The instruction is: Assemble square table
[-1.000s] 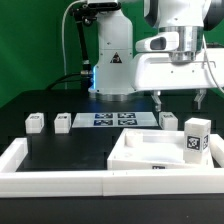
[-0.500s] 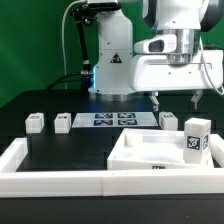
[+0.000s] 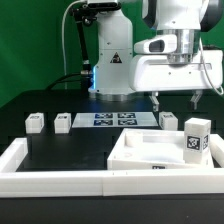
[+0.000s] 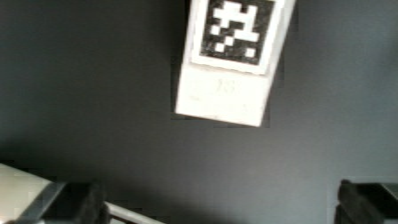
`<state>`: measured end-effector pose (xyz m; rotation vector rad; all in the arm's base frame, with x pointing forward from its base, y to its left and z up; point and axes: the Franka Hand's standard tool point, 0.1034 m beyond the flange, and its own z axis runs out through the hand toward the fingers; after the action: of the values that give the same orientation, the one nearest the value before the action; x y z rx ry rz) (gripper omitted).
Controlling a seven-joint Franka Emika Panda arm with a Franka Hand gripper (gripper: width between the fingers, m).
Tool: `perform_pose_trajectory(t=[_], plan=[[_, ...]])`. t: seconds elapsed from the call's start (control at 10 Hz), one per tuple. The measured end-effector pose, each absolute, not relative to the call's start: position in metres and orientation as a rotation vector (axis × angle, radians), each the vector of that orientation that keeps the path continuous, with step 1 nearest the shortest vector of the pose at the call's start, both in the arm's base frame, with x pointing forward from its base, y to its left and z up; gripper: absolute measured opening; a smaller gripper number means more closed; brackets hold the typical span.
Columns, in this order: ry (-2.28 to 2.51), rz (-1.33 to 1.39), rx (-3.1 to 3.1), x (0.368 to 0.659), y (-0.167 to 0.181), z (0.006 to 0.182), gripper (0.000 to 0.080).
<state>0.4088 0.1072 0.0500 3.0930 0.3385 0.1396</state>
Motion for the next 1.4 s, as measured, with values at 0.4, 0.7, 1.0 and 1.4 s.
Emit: perform_pose_trajectory(t=[0.4,0.7,1.0,1.4], plan=[[0.45,0.08,3.08,0.406,0.108,0.048,0.0648],[0.436,-0.181,3.087,0.398,0.114,0.047,0.0648],[0.366,-0.529,3.046,0.396,0.114,0.047,0.0648],[0.318,-0.868,2.945,0.393,0.098,0.041,0.0648]])
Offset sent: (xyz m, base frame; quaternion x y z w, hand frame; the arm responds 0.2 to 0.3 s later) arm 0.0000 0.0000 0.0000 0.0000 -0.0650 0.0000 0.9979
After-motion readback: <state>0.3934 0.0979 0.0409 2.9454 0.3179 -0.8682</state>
